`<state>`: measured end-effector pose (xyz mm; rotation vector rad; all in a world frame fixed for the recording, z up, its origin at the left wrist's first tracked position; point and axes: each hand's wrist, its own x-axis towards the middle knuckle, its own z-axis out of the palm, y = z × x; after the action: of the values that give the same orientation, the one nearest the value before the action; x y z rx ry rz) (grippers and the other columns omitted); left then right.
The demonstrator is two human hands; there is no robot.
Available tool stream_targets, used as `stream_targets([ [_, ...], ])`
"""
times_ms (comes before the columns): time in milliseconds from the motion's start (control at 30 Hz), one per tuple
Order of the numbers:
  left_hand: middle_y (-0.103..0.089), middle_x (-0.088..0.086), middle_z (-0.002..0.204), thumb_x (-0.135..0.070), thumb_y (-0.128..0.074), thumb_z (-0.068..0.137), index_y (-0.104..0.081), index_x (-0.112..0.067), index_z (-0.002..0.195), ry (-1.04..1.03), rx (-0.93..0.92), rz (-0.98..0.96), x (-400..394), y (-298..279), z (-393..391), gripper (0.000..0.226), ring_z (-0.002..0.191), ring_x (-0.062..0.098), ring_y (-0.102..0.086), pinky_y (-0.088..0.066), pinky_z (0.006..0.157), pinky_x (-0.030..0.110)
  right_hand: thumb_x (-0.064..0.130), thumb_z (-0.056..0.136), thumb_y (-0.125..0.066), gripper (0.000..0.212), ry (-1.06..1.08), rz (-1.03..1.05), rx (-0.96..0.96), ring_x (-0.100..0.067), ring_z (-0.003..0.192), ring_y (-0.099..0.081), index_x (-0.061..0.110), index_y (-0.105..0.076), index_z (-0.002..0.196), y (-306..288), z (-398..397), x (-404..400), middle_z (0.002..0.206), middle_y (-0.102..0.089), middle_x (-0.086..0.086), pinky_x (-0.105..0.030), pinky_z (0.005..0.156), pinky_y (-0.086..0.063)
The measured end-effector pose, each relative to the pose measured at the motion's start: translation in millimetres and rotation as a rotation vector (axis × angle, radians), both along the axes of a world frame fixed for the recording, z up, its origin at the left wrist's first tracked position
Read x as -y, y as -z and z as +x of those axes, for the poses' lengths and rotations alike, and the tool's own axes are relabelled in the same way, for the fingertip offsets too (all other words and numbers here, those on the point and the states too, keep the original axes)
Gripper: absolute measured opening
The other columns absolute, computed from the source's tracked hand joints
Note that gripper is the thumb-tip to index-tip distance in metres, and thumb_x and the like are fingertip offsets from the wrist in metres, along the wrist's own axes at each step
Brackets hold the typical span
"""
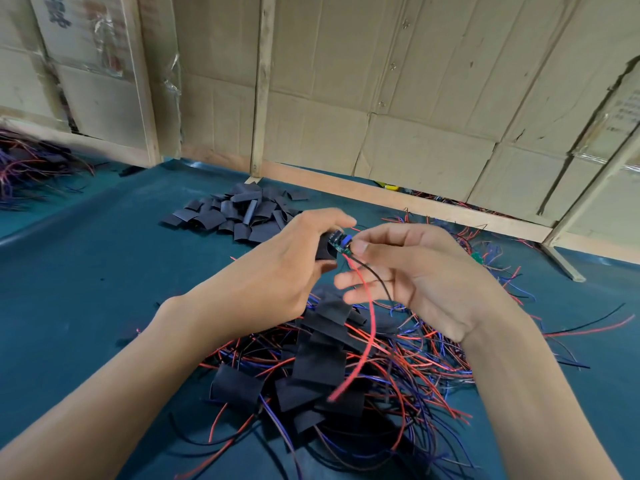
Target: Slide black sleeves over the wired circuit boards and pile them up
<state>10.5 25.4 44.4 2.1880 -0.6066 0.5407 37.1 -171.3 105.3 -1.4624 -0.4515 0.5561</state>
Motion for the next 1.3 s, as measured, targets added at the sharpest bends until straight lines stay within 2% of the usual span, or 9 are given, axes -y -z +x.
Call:
stream_targets([
  [67,-0.043,-0.026,0.130,0.002,-0.048,0.093,-0.027,-0.073,0.124,-0.013,-0.021,0.002,1,2,1,0.084,0.116,-0.003,-0.056,-0.044,0.096,0.013,-0.001,0.094,-0.060,0.003,-0.009,0.021,-0.080,-0.038,0.070,-0.073,-0.002,-0.062,0.095,-2,-3,-4,0.079,-0.066,-0.017,-0.037,0.055,-0.058],
  [200,-0.045,-0.004,0.126,0.006,-0.051,0.091,-0.018,-0.047,0.136,-0.026,0.059,0.073,-3,2,-2,0.077,0.111,-0.010,-0.051,-0.032,0.093,0.002,0.000,0.094,-0.058,0.006,0.036,0.021,-0.132,-0.018,0.048,-0.054,-0.001,-0.060,0.099,-1,-3,-8,0.085,-0.065,-0.017,-0.021,0.036,-0.036],
  [367,-0.046,-0.021,0.133,0.009,-0.051,0.093,-0.029,-0.053,0.131,-0.029,0.040,0.035,-1,-3,2,0.076,0.126,0.004,-0.052,-0.044,0.102,0.020,-0.001,0.089,-0.066,0.004,0.145,-0.140,0.080,-0.012,0.046,-0.037,-0.001,-0.069,0.089,4,1,-6,0.079,-0.069,-0.015,-0.021,0.041,-0.021],
  [500,-0.040,-0.034,0.106,0.010,-0.053,0.085,-0.027,-0.079,0.110,-0.140,-0.015,0.124,7,-2,1,0.096,0.109,0.012,-0.055,-0.046,0.079,0.010,0.004,0.086,-0.072,0.012,0.246,-0.244,0.243,-0.010,0.043,-0.034,0.009,-0.074,0.076,8,1,-10,0.060,-0.064,-0.002,-0.018,0.039,-0.026],
  [667,-0.041,-0.019,0.099,-0.001,-0.059,0.089,-0.032,-0.058,0.122,-0.155,-0.023,0.252,9,-4,-1,0.071,0.097,0.012,-0.044,-0.044,0.085,0.029,0.008,0.079,-0.078,0.026,0.324,-0.365,0.464,-0.001,0.036,-0.041,0.021,-0.065,0.060,18,0,-20,0.043,-0.051,0.012,-0.017,0.046,-0.031],
  [800,-0.052,-0.005,0.124,-0.005,-0.052,0.093,-0.026,-0.049,0.127,-0.004,-0.073,0.201,13,-10,-12,0.062,0.121,0.017,-0.051,-0.042,0.106,0.035,0.004,0.082,-0.075,0.019,0.235,-0.405,0.408,-0.009,0.036,-0.039,0.016,-0.069,0.068,12,1,-11,0.046,-0.054,0.001,-0.020,0.040,-0.030],
  [1033,-0.058,-0.016,0.127,-0.037,-0.053,0.096,-0.035,-0.043,0.136,0.039,-0.099,0.436,8,-19,-26,0.044,0.117,-0.005,-0.044,-0.031,0.098,0.020,-0.011,0.086,-0.067,0.016,-0.214,-0.637,0.378,-0.017,0.056,-0.063,0.004,-0.070,0.091,-1,12,30,0.069,-0.071,-0.009,-0.023,0.054,-0.052],
  [1200,-0.018,-0.019,0.162,-0.042,-0.036,0.104,-0.016,-0.037,0.156,0.062,-0.145,0.693,18,-5,-23,0.056,0.141,-0.016,-0.003,-0.012,0.111,0.029,-0.004,0.082,-0.074,0.015,-0.219,-0.858,0.426,-0.018,0.077,-0.068,0.008,-0.074,0.091,13,32,36,0.086,-0.076,-0.013,-0.035,0.080,-0.059],
  [1300,-0.010,-0.026,0.161,-0.048,-0.029,0.104,-0.001,-0.045,0.154,0.013,-0.302,0.691,15,1,-20,0.058,0.139,0.000,-0.018,-0.017,0.101,0.022,0.007,0.084,-0.077,0.007,-0.159,-0.826,0.385,-0.014,0.073,-0.069,0.012,-0.075,0.090,13,44,51,0.083,-0.077,-0.010,-0.027,0.072,-0.059],
])
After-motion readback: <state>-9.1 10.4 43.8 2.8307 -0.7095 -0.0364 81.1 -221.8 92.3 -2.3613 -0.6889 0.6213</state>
